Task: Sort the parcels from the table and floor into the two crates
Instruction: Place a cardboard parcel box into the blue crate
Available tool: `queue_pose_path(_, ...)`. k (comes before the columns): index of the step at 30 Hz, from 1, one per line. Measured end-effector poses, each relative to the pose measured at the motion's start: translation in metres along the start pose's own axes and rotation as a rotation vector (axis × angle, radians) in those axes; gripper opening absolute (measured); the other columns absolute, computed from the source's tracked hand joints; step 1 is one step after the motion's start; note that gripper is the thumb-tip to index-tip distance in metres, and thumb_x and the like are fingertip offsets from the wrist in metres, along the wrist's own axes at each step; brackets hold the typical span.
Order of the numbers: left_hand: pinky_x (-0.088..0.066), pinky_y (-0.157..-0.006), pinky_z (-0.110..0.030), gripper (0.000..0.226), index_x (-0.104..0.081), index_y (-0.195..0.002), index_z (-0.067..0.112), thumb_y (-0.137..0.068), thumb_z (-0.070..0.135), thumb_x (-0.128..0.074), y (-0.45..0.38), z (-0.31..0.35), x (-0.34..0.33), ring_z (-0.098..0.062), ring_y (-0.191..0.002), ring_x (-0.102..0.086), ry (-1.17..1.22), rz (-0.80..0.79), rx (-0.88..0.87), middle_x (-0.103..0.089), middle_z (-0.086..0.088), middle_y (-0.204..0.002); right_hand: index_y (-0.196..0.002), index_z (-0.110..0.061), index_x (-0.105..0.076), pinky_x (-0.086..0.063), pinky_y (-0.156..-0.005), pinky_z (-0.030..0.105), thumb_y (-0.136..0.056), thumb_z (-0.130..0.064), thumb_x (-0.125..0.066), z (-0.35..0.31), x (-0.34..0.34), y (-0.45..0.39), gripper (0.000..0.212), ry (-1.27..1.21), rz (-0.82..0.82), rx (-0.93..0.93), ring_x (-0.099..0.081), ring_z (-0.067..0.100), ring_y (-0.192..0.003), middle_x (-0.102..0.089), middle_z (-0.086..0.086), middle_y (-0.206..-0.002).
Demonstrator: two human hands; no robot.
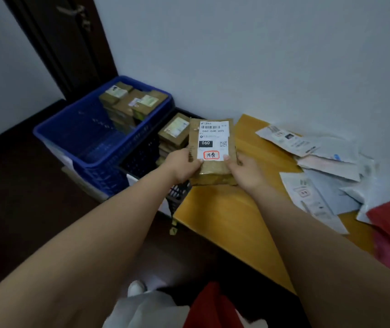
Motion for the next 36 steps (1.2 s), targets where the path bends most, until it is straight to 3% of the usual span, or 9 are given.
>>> queue_pose_path(5, -0.041, -0.076, -0.028, 0.039, -0.06, -0.119, 0.009, -0.091, 0.035, -0.065, -0.019, -0.122, 0.103, -0.018, -0.093, -0.054, -0.017, 0.012, 0.115, -0.063, -0.009, -0.117, -0.13, -0.017, -0.059, -0.046, -0.076, 0.03, -0.096, -0.044, -0.054, -0.069, -0.145, -0.038, 0.044, 0.07, -0.14, 0.02, -0.06, 0.021, -0.098, -0.065, 0.002, -0.12)
queue_pose_path(9, -0.046, -0.087, -0.037, 0.045, -0.055, -0.123, 0.008, -0.091, 0.037, -0.064, -0.044, -0.178, 0.149, -0.027, -0.107, -0.055, -0.113, 0.014, 0.147, -0.06, -0.01, -0.121, -0.128, -0.013, -0.061, -0.04, -0.062, 0.026, -0.096, -0.042, -0.054, -0.099, -0.214, -0.063, 0.044, 0.115, -0.22, -0.034, -0.055, 0.018, -0.081, -0.066, 0.005, -0.103)
queue_pose_path(14, -0.048, -0.083, -0.039, 0.053, -0.043, -0.129, 0.007, -0.09, 0.034, -0.066, -0.084, -0.237, 0.179, -0.029, -0.106, -0.056, -0.022, 0.03, 0.233, -0.058, -0.012, -0.121, -0.126, -0.013, -0.06, -0.043, -0.075, 0.028, -0.094, -0.037, -0.058, -0.135, -0.264, -0.118, 0.04, 0.222, -0.24, 0.003, -0.057, 0.017, -0.095, -0.065, 0.004, -0.118)
queue_pose_path(18, -0.046, -0.078, -0.035, 0.058, -0.039, -0.129, 0.008, -0.085, 0.025, -0.073, -0.133, -0.261, 0.202, -0.026, -0.102, -0.056, -0.004, -0.019, 0.245, -0.056, -0.013, -0.122, -0.129, -0.012, -0.057, -0.047, -0.097, 0.04, -0.09, -0.034, -0.064, -0.149, -0.298, -0.17, 0.045, 0.208, -0.299, -0.025, -0.057, 0.023, -0.116, -0.063, 0.004, -0.126)
queue_pose_path(24, -0.048, -0.085, -0.034, 0.062, -0.04, -0.135, 0.011, -0.083, 0.011, -0.073, -0.195, -0.304, 0.256, -0.027, -0.108, -0.058, 0.157, 0.121, 0.299, -0.058, -0.012, -0.124, -0.132, -0.012, -0.051, -0.048, -0.091, 0.037, -0.09, -0.032, -0.064, -0.196, -0.347, -0.257, 0.048, 0.268, -0.33, 0.051, -0.057, 0.026, -0.112, -0.062, 0.008, -0.123)
queue_pose_path(27, -0.049, -0.091, -0.035, 0.058, -0.042, -0.136, 0.012, -0.085, 0.009, -0.07, -0.227, -0.316, 0.276, -0.025, -0.109, -0.057, 0.154, 0.143, 0.27, -0.06, -0.01, -0.124, -0.142, -0.008, -0.035, -0.049, -0.085, 0.037, -0.093, -0.032, -0.059, -0.208, -0.367, -0.293, 0.059, 0.374, -0.335, 0.077, -0.057, 0.027, -0.111, -0.059, 0.009, -0.125)
queue_pose_path(31, -0.044, -0.087, -0.032, 0.05, -0.045, -0.132, 0.013, -0.087, 0.011, -0.067, -0.287, -0.326, 0.3, -0.025, -0.111, -0.056, 0.008, 0.135, 0.166, -0.059, -0.01, -0.123, -0.153, -0.002, 0.005, -0.042, -0.068, 0.032, -0.094, -0.04, -0.055, -0.221, -0.39, -0.345, 0.092, 0.567, -0.321, 0.147, -0.057, 0.029, -0.106, -0.06, 0.011, -0.119)
queue_pose_path(34, -0.044, -0.092, -0.034, 0.053, -0.042, -0.136, 0.014, -0.088, 0.01, -0.064, -0.338, -0.335, 0.314, -0.026, -0.114, -0.055, -0.023, 0.127, 0.099, -0.058, -0.012, -0.125, -0.151, -0.004, 0.016, -0.044, -0.085, 0.037, -0.087, -0.047, -0.064, -0.226, -0.407, -0.382, 0.111, 0.577, -0.291, 0.155, -0.049, 0.033, -0.118, -0.053, 0.015, -0.132)
queue_pose_path(36, -0.045, -0.096, -0.036, 0.06, -0.036, -0.141, 0.015, -0.089, 0.012, -0.064, -0.371, -0.341, 0.316, -0.026, -0.116, -0.055, -0.026, 0.097, 0.052, -0.057, -0.011, -0.127, -0.151, -0.004, 0.013, -0.042, -0.094, 0.04, -0.087, -0.049, -0.064, -0.222, -0.415, -0.408, 0.111, 0.607, -0.244, 0.118, -0.044, 0.035, -0.124, -0.045, 0.018, -0.14)
Point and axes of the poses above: each hand's wrist, its own y-axis away from the middle knuckle, its own x-axis out of the back of the hand, z = x × y, the point moved 7 cm from there along -y, towards the middle knuckle
